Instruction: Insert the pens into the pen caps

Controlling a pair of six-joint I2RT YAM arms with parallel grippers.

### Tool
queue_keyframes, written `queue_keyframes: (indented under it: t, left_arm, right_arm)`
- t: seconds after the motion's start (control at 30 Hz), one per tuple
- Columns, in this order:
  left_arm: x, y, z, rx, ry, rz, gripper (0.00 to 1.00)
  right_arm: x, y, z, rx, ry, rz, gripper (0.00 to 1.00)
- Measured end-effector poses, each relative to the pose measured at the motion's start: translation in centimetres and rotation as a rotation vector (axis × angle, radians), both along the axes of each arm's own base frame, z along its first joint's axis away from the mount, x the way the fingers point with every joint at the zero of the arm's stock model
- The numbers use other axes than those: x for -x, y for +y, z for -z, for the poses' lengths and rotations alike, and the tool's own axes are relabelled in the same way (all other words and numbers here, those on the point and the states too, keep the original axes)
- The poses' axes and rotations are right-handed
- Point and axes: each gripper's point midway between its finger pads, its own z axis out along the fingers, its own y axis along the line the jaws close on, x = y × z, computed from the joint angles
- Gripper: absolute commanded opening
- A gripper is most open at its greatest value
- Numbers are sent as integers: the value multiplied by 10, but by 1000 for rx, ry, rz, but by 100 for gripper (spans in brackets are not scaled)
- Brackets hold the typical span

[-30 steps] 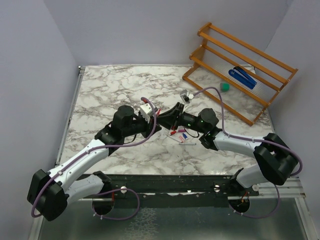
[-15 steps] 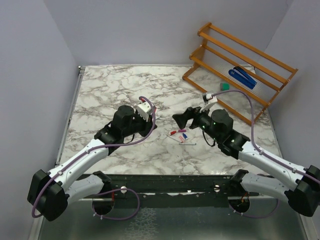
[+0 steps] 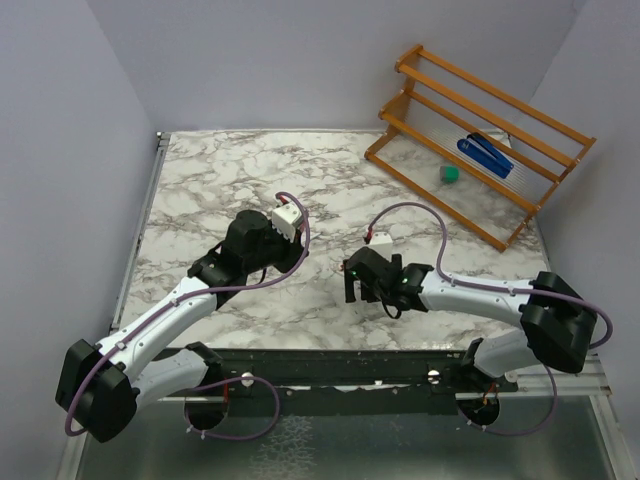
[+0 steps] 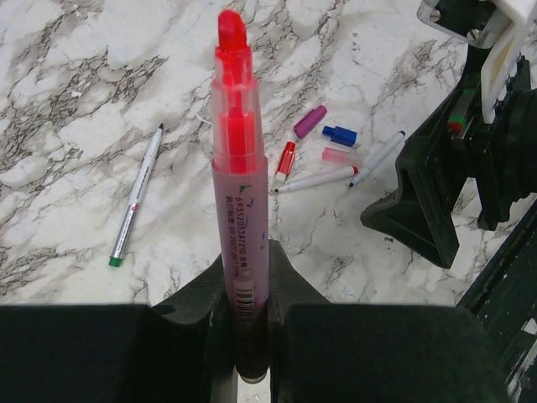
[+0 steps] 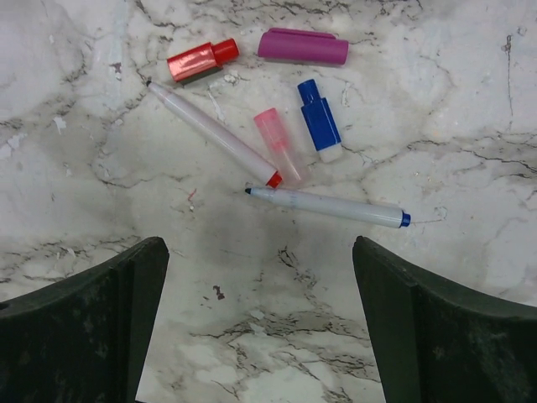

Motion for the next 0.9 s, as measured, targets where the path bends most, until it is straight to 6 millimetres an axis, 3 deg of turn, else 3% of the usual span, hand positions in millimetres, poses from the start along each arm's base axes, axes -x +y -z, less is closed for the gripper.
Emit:
queue_keyframes:
  t: [0.17,0.53,0.9]
  left_arm:
    - [1,2,3,-11,8,-2,0]
    - [0,4,5,-24,8,-8,0]
    - [-2,3,5,-29,12,-11,0]
  right_arm:
    - [-7,4,-5,-11,-17,42,95]
    - [-8,6,13,14,46,24,95]
    - [-32,6,24,-53,81,68,97]
